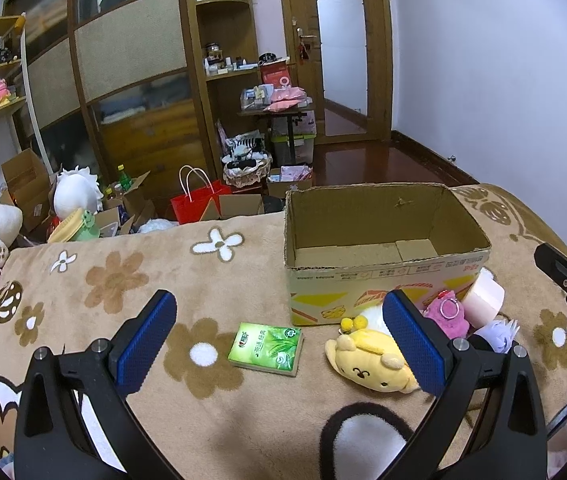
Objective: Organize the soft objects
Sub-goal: 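Grasp the green tissue pack with left tool while right tool grasps pink foam block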
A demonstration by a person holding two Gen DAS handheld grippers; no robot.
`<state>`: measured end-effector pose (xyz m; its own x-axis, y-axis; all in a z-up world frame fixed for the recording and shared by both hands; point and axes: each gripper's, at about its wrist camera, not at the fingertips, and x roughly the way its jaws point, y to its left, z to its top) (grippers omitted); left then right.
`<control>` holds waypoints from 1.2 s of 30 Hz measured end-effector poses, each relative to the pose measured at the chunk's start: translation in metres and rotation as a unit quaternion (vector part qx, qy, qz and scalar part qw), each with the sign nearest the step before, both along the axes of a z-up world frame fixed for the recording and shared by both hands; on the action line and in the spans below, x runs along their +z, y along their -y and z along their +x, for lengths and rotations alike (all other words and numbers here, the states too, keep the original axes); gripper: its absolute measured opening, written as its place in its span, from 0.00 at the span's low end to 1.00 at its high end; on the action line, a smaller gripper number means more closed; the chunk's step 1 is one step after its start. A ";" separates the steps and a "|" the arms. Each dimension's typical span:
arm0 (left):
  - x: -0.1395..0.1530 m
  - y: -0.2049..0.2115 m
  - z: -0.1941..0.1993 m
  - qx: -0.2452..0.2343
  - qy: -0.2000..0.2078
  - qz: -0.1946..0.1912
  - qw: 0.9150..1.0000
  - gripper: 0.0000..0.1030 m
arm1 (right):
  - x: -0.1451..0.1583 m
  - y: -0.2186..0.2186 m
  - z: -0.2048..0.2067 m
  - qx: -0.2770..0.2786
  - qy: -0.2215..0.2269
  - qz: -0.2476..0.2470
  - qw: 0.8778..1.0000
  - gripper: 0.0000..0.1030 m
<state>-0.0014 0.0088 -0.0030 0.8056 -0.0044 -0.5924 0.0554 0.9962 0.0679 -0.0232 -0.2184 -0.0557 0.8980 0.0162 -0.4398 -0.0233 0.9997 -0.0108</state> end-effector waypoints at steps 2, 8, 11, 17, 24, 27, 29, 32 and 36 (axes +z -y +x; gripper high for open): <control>-0.006 -0.005 0.003 0.002 -0.009 -0.008 1.000 0.99 | 0.000 -0.001 -0.001 -0.001 0.000 0.000 1.000 1.00; -0.009 -0.012 0.014 0.003 -0.037 -0.026 0.999 0.99 | -0.002 -0.005 0.000 0.009 -0.017 -0.004 1.000 1.00; -0.011 -0.015 0.026 0.009 -0.055 -0.027 0.998 0.99 | -0.004 -0.006 0.002 0.013 -0.027 0.010 1.000 1.00; -0.015 -0.022 0.054 0.031 -0.088 -0.027 0.995 0.99 | -0.014 -0.003 0.016 0.011 -0.060 0.038 0.997 1.00; -0.031 -0.031 0.082 0.032 -0.141 -0.051 0.988 0.99 | -0.023 0.002 0.035 0.008 -0.095 0.050 0.994 1.00; -0.043 -0.032 0.092 0.032 -0.165 -0.054 0.984 0.99 | -0.025 0.011 0.049 0.011 -0.111 0.061 0.992 1.00; -0.050 -0.034 0.098 0.034 -0.182 -0.059 0.981 0.99 | -0.029 0.017 0.059 0.013 -0.124 0.066 0.990 1.00; -0.061 -0.037 0.105 0.042 -0.204 -0.062 0.976 0.99 | -0.038 0.021 0.068 0.014 -0.141 0.067 0.988 1.00; -0.072 -0.037 0.109 0.049 -0.216 -0.049 0.974 0.99 | -0.048 0.024 0.077 0.016 -0.157 0.068 0.985 1.00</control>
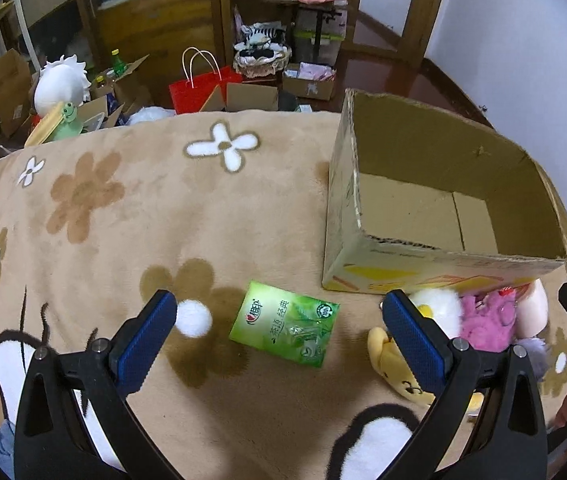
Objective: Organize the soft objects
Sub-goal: 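Grasp the green tissue pack with left tool while right tool grasps pink foam block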
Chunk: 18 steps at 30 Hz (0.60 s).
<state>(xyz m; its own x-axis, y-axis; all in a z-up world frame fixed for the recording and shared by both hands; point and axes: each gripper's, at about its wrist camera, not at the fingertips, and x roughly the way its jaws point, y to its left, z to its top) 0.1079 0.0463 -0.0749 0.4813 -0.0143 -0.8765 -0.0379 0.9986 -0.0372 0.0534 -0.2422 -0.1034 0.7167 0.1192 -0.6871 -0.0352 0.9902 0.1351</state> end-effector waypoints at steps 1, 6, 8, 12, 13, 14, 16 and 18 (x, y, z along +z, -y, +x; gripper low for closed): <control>-0.003 0.000 0.002 -0.001 -0.006 0.000 1.000 0.99 | -0.002 0.000 0.002 0.000 -0.003 0.000 1.000 1.00; -0.020 0.003 0.008 -0.008 -0.034 -0.003 0.999 0.99 | -0.015 0.002 0.010 0.001 -0.027 0.007 1.000 1.00; -0.027 0.006 0.011 -0.012 -0.044 0.000 0.999 0.99 | -0.020 0.002 0.015 0.003 -0.038 0.009 0.999 1.00; -0.043 0.006 0.015 -0.012 -0.070 -0.004 0.997 0.99 | -0.031 0.001 0.021 0.007 -0.052 0.010 0.999 1.00; -0.047 0.006 0.016 -0.012 -0.075 -0.004 0.997 0.99 | -0.033 0.002 0.023 0.009 -0.055 0.011 0.998 1.00; -0.050 0.005 0.017 -0.011 -0.080 -0.004 0.997 0.99 | -0.035 0.002 0.024 0.010 -0.059 0.012 0.998 1.00; -0.057 0.004 0.020 -0.007 -0.090 -0.006 0.996 0.99 | -0.040 0.002 0.028 0.013 -0.066 0.013 0.998 1.00; -0.063 0.001 0.022 -0.003 -0.101 -0.012 0.995 0.99 | -0.045 0.001 0.029 0.014 -0.072 0.015 0.997 1.00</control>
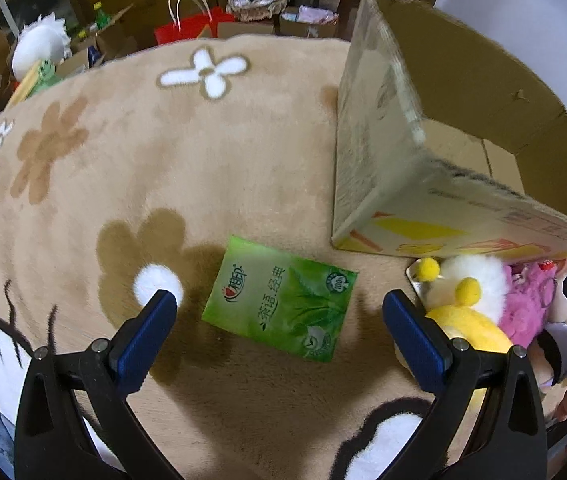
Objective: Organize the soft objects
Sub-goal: 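Grasp the green tissue pack with left tool while right tool grasps pink foam block, then carry both items into the box and open both tools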
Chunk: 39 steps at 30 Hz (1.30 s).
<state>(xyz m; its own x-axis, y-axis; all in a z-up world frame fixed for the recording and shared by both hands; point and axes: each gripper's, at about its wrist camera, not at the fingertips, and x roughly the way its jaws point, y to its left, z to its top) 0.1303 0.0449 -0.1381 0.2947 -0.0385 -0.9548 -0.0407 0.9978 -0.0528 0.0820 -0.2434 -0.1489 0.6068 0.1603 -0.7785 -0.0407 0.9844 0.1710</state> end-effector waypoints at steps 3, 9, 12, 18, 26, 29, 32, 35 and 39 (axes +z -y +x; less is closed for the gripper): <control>-0.009 -0.001 0.003 0.002 -0.013 0.000 1.000 0.99 | -0.006 0.002 0.004 0.001 -0.007 0.007 1.000 1.00; -0.020 -0.001 0.009 0.002 -0.030 -0.006 1.000 0.91 | -0.014 0.002 0.009 0.005 -0.014 0.007 1.000 1.00; -0.028 0.000 0.011 0.001 -0.044 -0.014 0.999 0.83 | -0.017 0.004 0.011 0.005 -0.016 0.011 1.000 0.98; -0.032 0.000 0.014 0.003 -0.045 -0.016 0.999 0.78 | -0.016 0.007 0.010 0.003 -0.018 0.012 1.000 0.97; -0.019 -0.001 0.004 0.004 -0.021 -0.003 1.000 0.78 | -0.016 0.017 0.004 -0.014 -0.021 0.023 0.999 0.97; -0.013 0.001 0.001 0.005 -0.008 -0.004 1.000 0.78 | -0.021 0.024 0.006 -0.024 -0.032 0.044 0.998 0.85; -0.001 0.005 -0.018 0.003 0.014 -0.003 1.000 0.78 | -0.025 0.033 0.007 -0.033 -0.036 0.067 0.997 0.78; 0.012 0.006 -0.026 -0.002 0.038 0.004 0.999 0.78 | -0.028 0.033 0.009 -0.031 -0.048 0.073 0.996 0.64; 0.028 0.007 -0.038 -0.006 0.072 0.040 0.997 0.78 | -0.026 0.024 0.006 -0.018 -0.043 0.041 0.998 0.41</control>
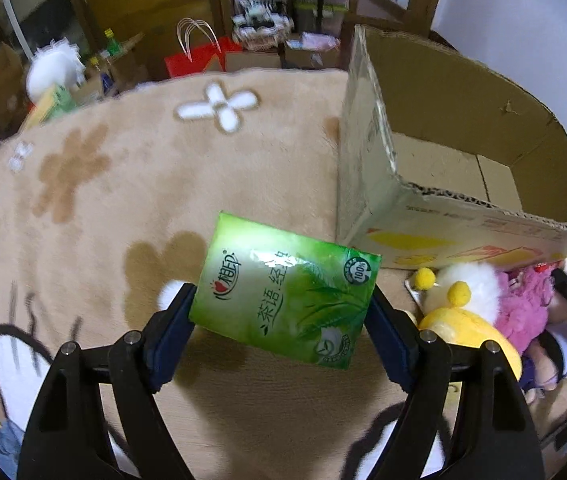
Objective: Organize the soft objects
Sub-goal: 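Carry both items into the box and open both tools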
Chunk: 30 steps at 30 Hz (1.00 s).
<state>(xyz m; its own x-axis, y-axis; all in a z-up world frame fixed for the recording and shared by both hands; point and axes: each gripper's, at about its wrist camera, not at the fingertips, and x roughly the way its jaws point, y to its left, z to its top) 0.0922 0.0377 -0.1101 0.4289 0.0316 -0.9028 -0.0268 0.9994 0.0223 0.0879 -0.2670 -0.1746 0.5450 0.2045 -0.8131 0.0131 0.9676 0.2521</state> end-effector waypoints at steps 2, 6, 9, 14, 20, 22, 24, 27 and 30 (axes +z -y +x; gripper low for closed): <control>0.010 -0.003 -0.008 0.002 0.018 0.001 1.000 0.78 | 0.005 -0.002 -0.004 -0.001 0.009 -0.009 1.000 0.33; 0.034 -0.010 -0.014 0.004 0.058 -0.011 0.998 0.78 | 0.021 -0.004 -0.017 -0.005 0.033 -0.019 0.999 0.30; 0.054 -0.011 -0.022 0.000 0.103 0.000 0.995 0.78 | 0.036 -0.005 -0.031 -0.010 0.058 -0.025 0.998 0.30; 0.087 -0.003 -0.043 -0.015 0.177 -0.008 0.984 0.78 | 0.072 -0.011 -0.059 -0.024 0.129 -0.046 0.990 0.30; 0.119 0.011 -0.056 -0.040 0.254 -0.005 0.966 0.78 | 0.112 -0.018 -0.080 -0.029 0.228 -0.058 0.972 0.30; 0.125 0.014 -0.057 -0.043 0.264 -0.007 0.963 0.78 | 0.120 -0.021 -0.079 -0.023 0.246 -0.060 0.967 0.30; 0.129 0.017 -0.054 -0.045 0.270 -0.012 0.962 0.78 | 0.125 -0.028 -0.080 -0.016 0.256 -0.062 0.965 0.30; 0.133 0.020 -0.049 -0.047 0.282 -0.008 0.958 0.78 | 0.132 -0.038 -0.077 0.000 0.267 -0.064 0.962 0.31; 0.138 0.025 -0.039 -0.050 0.291 -0.004 0.955 0.78 | 0.135 -0.047 -0.072 0.014 0.273 -0.071 0.959 0.32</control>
<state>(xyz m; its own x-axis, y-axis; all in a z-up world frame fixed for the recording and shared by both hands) 0.0533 0.0125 0.0277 0.8587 -0.0415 -0.5107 0.0628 0.9977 0.0244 0.0157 -0.2201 -0.0400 0.8932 0.1331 -0.4294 -0.1094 0.9908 0.0796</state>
